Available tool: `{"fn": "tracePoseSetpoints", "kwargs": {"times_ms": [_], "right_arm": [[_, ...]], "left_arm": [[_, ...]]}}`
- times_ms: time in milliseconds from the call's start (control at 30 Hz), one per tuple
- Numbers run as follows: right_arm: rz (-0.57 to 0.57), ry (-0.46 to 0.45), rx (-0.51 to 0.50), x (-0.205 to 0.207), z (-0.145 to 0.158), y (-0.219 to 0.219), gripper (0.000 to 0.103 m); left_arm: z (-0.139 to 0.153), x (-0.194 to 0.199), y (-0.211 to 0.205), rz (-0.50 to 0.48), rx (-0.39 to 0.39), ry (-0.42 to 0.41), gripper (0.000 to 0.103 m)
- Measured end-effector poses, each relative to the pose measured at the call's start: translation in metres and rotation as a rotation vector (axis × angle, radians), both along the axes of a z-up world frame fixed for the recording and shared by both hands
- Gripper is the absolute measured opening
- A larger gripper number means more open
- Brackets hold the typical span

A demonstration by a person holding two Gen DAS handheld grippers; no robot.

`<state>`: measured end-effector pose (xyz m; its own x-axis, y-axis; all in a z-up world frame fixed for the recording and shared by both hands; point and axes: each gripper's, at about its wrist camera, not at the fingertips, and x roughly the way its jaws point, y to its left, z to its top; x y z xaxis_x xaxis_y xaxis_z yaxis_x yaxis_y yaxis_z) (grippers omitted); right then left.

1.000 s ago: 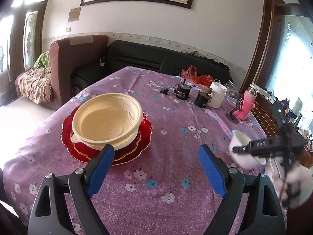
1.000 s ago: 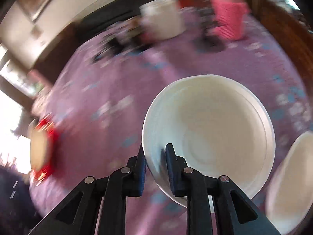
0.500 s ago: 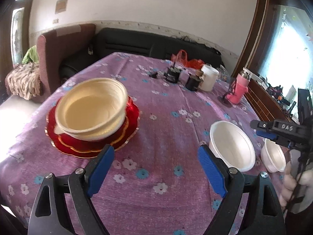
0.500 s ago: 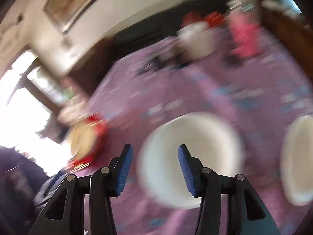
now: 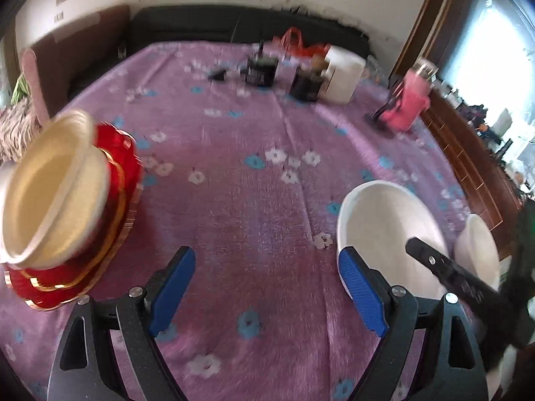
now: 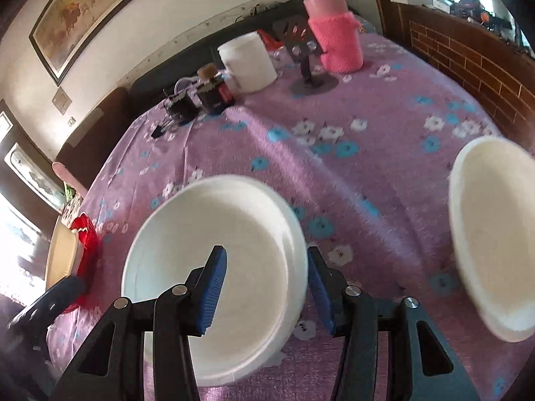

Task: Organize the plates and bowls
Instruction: 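Lift the white bowl and carry it toward the stacked plates, then lower the white bowl onto the red plate stack and open the right tool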

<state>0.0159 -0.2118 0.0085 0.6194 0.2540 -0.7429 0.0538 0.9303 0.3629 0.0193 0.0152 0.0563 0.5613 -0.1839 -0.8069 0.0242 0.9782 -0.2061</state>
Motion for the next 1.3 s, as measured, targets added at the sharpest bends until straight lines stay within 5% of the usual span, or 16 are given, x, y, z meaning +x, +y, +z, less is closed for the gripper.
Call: {"fn": "tracePoseSetpoints", "kwargs": {"times_ms": [233,400,433,467,500,533,700,933,1300], "right_arm": [[-0.014,-0.01,0.036,-0.004,-0.011,-0.004,0.047],[-0.013,0.001,0.054,-0.002,-0.015,-0.005,0.026],[-0.012,0.0,0.055,-0.003,-0.015,-0.004,0.025],[-0.009,-0.002,0.05,-0.003,-0.015,-0.003,0.025],[-0.004,-0.007,0.045,-0.004,-0.014,-0.002,0.022],[0.003,-0.012,0.046,-0.006,-0.013,0.0,0.02],[0.031,-0.013,0.058,-0.014,-0.007,0.008,0.018],[0.162,-0.064,0.069,-0.029,0.019,0.061,0.019],[0.393,-0.133,-0.035,-0.009,0.065,0.201,0.019]], "left_arm": [[-0.025,0.03,-0.034,-0.059,-0.01,0.07,0.087],[-0.031,0.036,-0.062,-0.122,0.02,0.086,0.086],[-0.029,0.035,-0.066,-0.141,0.031,0.071,0.076],[-0.028,0.034,-0.07,-0.16,0.044,0.06,0.047],[-0.027,0.032,-0.075,-0.188,0.059,0.063,0.031],[-0.026,0.029,-0.075,-0.183,0.079,0.061,0.03],[0.003,-0.001,-0.053,-0.161,0.019,-0.01,0.03],[0.049,-0.049,-0.007,-0.062,0.067,-0.191,0.042],[0.078,-0.052,0.114,0.169,0.138,-0.244,0.043]]}}
